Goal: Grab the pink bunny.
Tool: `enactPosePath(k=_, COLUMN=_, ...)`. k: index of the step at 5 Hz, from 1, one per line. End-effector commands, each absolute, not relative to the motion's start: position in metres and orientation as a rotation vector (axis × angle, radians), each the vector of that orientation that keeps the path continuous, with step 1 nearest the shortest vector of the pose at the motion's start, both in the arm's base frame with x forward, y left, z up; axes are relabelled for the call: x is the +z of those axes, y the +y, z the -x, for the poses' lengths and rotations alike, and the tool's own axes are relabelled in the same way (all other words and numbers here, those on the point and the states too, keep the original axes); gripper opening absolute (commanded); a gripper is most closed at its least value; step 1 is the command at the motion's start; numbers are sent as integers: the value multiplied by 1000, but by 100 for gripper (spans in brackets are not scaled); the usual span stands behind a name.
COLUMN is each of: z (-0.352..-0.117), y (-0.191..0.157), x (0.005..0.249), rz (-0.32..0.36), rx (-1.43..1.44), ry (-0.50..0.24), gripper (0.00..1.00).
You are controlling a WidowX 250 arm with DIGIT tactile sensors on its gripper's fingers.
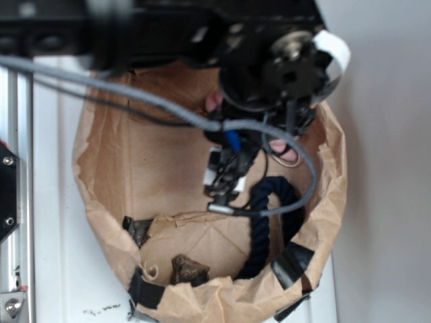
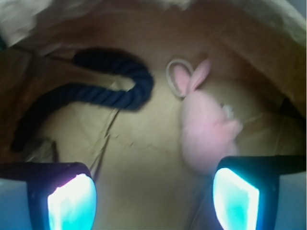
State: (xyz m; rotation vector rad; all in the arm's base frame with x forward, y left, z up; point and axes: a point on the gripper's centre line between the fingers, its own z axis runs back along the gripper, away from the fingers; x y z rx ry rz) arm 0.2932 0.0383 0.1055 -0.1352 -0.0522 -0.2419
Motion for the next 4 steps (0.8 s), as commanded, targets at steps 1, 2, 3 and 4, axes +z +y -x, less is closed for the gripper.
enactPosePath(k=1, z=-294, y=42, x=78, rz=35, rx=-336, ry=-125, gripper=100)
enactPosePath(k=2, z=-307, y=48, x=51, rz=15, rx=-320, ry=-76, gripper=100)
enactPosePath(k=3, z=-318, y=50, x=20, rz=-3, rx=-287, ry=0, gripper=100)
enactPosePath(k=4, z=-336, y=52, x=17, rz=-10, rx=-279, ry=-25, gripper=0)
